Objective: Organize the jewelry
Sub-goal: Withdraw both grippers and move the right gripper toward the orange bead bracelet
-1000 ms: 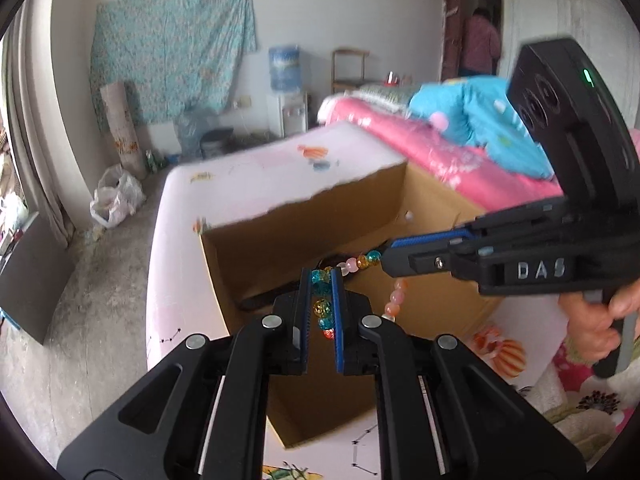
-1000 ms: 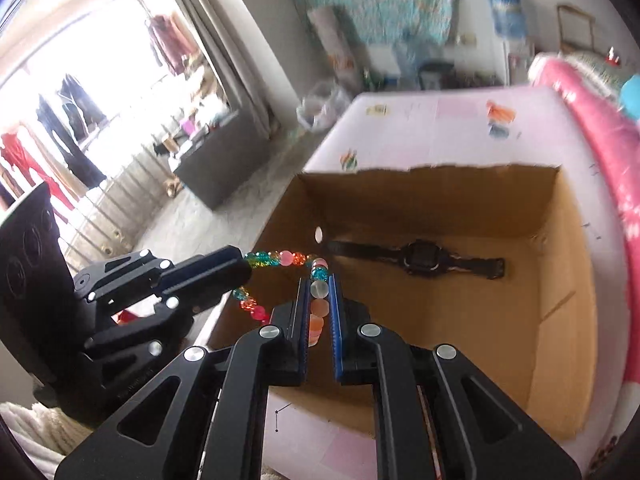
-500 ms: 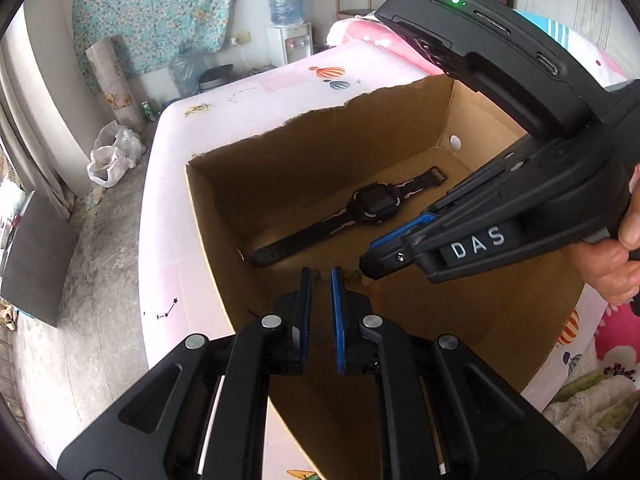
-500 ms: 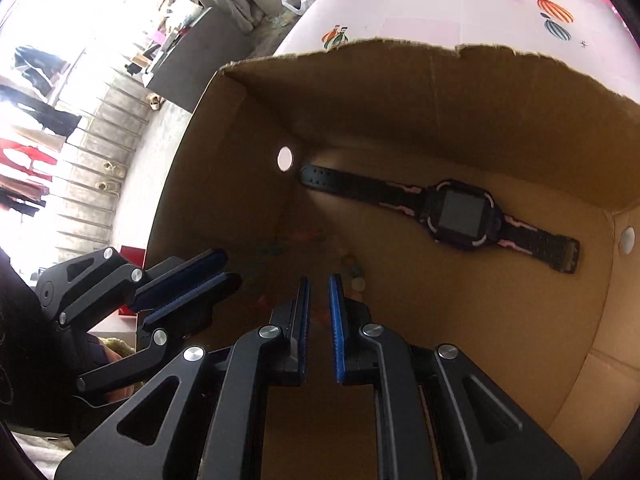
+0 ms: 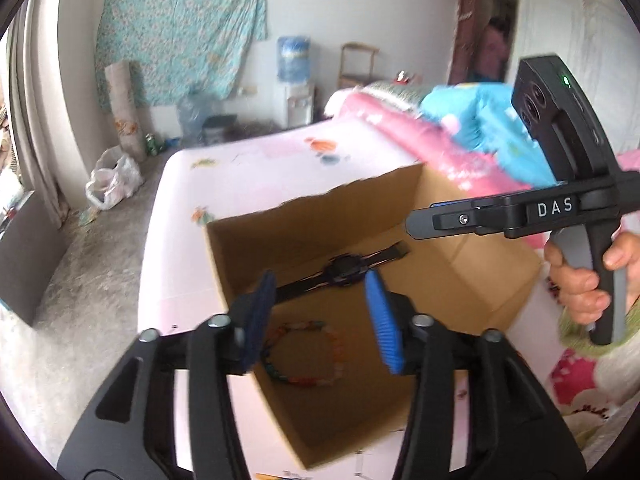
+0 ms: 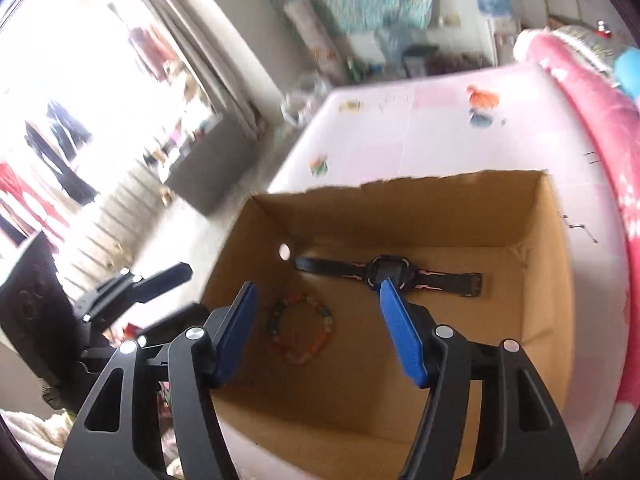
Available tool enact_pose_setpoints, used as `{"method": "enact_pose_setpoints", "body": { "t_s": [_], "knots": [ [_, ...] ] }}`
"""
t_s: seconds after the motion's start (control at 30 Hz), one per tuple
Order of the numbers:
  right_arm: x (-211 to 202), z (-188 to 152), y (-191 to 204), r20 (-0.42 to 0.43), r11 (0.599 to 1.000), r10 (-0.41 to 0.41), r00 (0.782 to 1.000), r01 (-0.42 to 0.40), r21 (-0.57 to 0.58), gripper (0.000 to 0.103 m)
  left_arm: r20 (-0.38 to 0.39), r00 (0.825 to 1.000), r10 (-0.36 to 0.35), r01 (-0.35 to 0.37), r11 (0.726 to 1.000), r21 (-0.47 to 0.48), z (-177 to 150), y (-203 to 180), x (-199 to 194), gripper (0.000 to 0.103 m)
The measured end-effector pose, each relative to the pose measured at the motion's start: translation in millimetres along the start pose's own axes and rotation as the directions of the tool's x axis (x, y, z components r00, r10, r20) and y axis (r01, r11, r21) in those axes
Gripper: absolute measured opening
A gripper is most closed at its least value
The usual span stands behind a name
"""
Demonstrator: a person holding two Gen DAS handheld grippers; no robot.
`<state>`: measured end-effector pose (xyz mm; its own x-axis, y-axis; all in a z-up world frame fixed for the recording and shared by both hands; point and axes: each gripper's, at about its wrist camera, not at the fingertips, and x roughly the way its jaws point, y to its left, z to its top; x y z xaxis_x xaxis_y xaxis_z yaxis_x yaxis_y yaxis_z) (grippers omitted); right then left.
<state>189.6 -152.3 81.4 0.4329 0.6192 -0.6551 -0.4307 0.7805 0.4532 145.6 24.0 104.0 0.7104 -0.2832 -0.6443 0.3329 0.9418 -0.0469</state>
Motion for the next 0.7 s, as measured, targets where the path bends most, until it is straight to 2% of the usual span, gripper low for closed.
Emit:
{"method": "enact_pose_setpoints", "body": {
  "t_s": [0.07, 0.13, 0.23, 0.37, 0.43, 0.47, 0.53, 0.7],
  "knots": [
    [-15, -10, -4, 0.044, 1.000, 0.004, 0.999, -0.005, 0.017, 0.070, 0.009, 1.000, -0.021, 0.021, 1.000, -0.005, -4, -11, -5, 0.059],
    [-26, -22, -5, 0.082, 1.000, 0.011, 0.997, -0.013, 0.029, 0.072, 0.005, 0.999, -0.035, 0.035, 0.999, -0.012, -10, -21, -7, 0.065],
    [-42, -44, -6, 0.131, 0.999, -0.007, 0.991, 0.002, 0.043, 0.073, -0.004, 0.999, -0.041, 0.041, 0.999, -0.023, -17, -33, -11, 0.067],
    [-62, -65, -7, 0.155, 0.998, -0.020, 0.988, 0.011, 0.062, 0.073, -0.012, 0.999, -0.053, 0.052, 0.998, -0.045, -30, -43, -19, 0.067],
    [-69, -77, -8, 0.163, 0.997, -0.045, 0.986, 0.033, 0.073, 0.074, -0.012, 0.998, -0.055, 0.055, 0.997, -0.049, -37, -47, -24, 0.067],
    [-72, -84, -8, 0.168, 0.996, -0.060, 0.984, 0.047, 0.077, 0.080, -0.009, 0.998, -0.060, 0.060, 0.997, -0.050, -42, -51, -27, 0.068],
    [-81, -98, -7, 0.180, 0.994, -0.089, 0.980, 0.075, 0.081, 0.084, -0.006, 0.998, -0.066, 0.066, 0.997, -0.048, -50, -56, -33, 0.069],
    [-85, -125, -1, 0.181, 0.985, -0.166, 0.969, 0.155, 0.072, 0.086, -0.004, 0.998, -0.069, 0.069, 0.997, -0.041, -73, -67, -42, 0.070]
  ]
}}
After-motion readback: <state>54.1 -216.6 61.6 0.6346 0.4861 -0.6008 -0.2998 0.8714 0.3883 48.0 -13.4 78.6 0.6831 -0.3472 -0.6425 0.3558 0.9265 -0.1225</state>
